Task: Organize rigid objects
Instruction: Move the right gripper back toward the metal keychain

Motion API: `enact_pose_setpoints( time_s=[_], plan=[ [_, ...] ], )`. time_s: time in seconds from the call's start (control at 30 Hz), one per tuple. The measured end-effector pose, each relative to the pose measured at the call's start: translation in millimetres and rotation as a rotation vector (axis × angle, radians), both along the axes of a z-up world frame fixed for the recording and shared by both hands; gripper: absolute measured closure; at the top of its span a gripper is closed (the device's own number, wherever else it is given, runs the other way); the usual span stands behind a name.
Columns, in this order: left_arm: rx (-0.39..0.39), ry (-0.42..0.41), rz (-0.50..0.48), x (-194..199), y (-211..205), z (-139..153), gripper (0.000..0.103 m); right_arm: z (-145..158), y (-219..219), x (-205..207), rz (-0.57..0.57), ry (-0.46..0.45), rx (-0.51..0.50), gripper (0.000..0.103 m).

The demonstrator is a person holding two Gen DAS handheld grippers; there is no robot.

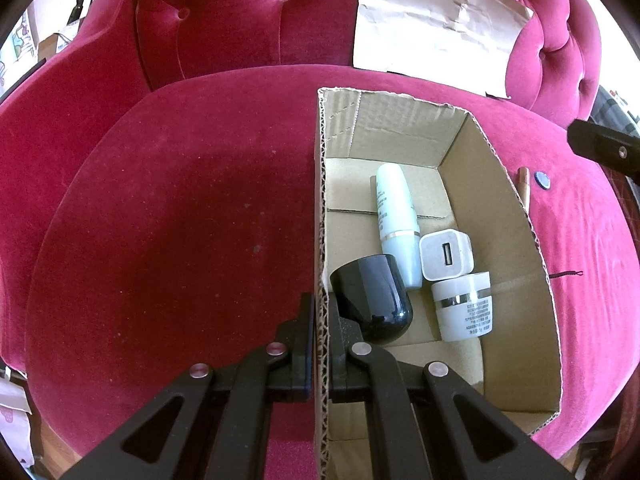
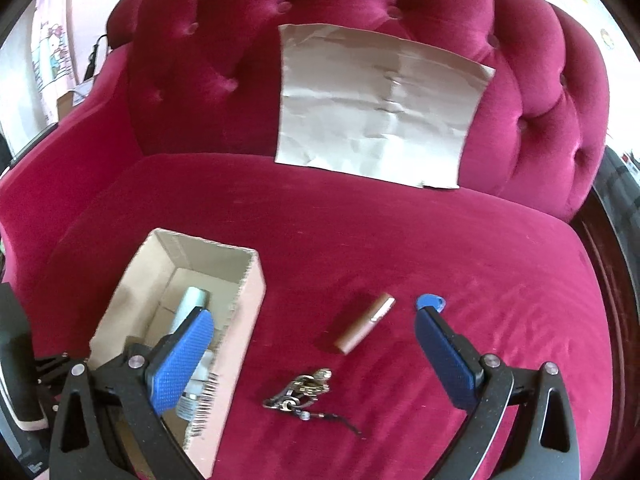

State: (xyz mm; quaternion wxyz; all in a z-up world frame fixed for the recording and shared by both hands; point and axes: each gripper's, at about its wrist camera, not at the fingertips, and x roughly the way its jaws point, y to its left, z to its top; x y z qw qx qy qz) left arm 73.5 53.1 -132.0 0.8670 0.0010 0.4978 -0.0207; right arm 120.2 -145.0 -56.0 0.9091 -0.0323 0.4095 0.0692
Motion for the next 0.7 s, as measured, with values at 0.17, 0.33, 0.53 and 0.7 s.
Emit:
enact_pose_setpoints(
  time_s=[0.17,0.33,0.53,0.7],
  plan=[
    [-0.002,0.000,0.002,0.0,-0.7,0.4,0.100,-5.5,-19.6,0.7,-0.039,0.011,-0.010,0.000],
    [0.002,-0.002,0.004,-0.8,-1.4,0.4,0.100,-11.6,-35.7,-2.0,-0.067,0.021,-0.024,0.000],
    [0.008,-0.003,0.004,-1.4,-2.2,0.1,0.100,-20.1,-42.9,-9.2,-0.062,0.031,-0.044,0.000],
    [0.006,-0.005,0.005,-1.5,-2.3,-0.2,0.100,-33.8,-45.0,-15.3,-0.042,0.052,-0.065,0.000]
  ],
)
